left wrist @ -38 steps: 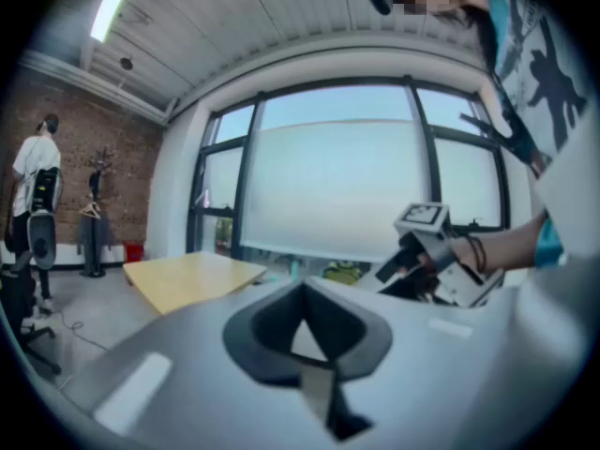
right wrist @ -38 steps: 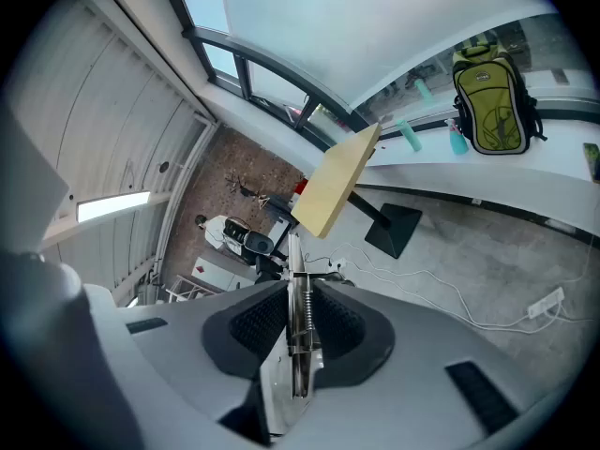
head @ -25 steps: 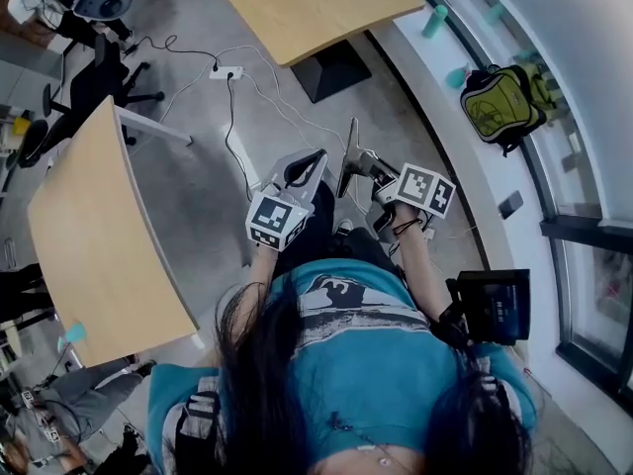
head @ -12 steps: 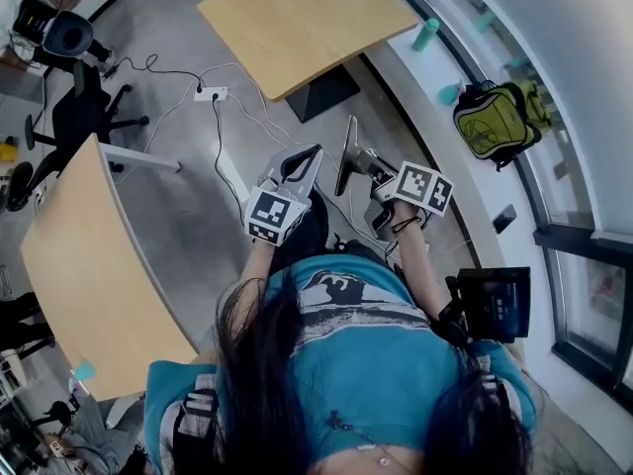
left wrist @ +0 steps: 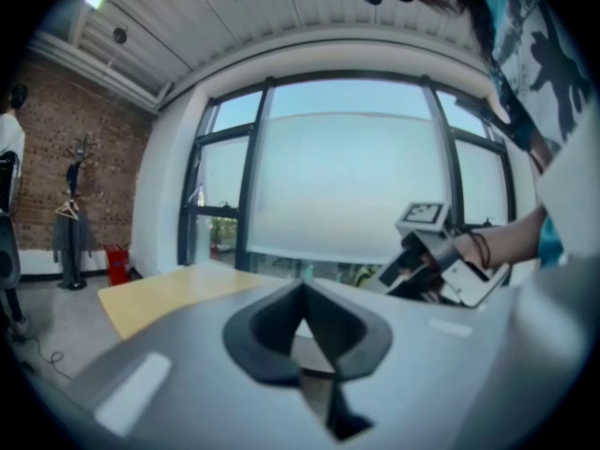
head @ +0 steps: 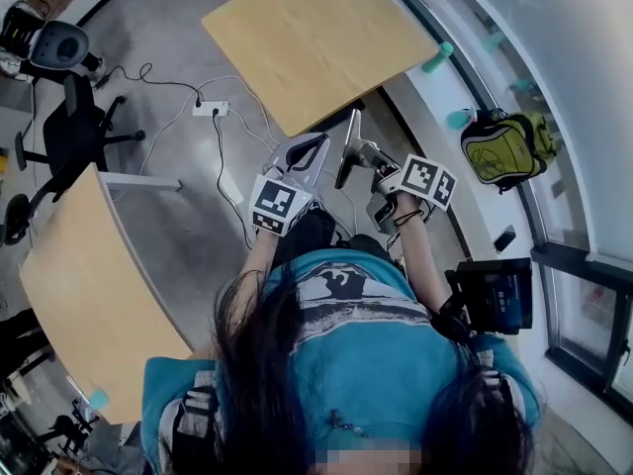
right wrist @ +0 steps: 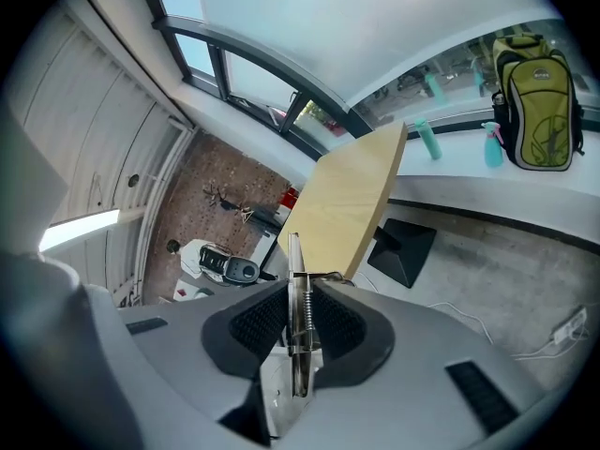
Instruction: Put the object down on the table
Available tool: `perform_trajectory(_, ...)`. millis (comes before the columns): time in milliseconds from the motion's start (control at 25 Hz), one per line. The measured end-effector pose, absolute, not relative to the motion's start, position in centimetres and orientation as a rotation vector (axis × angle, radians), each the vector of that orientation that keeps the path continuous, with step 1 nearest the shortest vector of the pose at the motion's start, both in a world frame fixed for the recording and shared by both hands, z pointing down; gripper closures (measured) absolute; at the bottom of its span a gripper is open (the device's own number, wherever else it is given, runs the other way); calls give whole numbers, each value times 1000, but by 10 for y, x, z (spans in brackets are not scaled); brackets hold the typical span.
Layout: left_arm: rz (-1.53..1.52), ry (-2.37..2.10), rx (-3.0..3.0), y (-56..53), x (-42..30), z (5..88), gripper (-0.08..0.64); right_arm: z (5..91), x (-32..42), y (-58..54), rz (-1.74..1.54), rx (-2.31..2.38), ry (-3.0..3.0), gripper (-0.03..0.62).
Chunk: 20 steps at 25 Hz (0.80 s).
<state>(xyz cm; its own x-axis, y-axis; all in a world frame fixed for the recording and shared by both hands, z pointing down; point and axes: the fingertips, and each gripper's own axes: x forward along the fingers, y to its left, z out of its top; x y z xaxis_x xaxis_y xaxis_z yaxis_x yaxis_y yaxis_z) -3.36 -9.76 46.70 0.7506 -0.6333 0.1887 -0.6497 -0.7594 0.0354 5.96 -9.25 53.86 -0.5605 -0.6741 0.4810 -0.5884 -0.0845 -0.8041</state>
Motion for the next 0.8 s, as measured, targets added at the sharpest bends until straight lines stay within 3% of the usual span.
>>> perform_trajectory(800, 274, -1052, 2816, -186, -69, 481, 558, 545, 33, -185, -1745, -1454, 2094, 508)
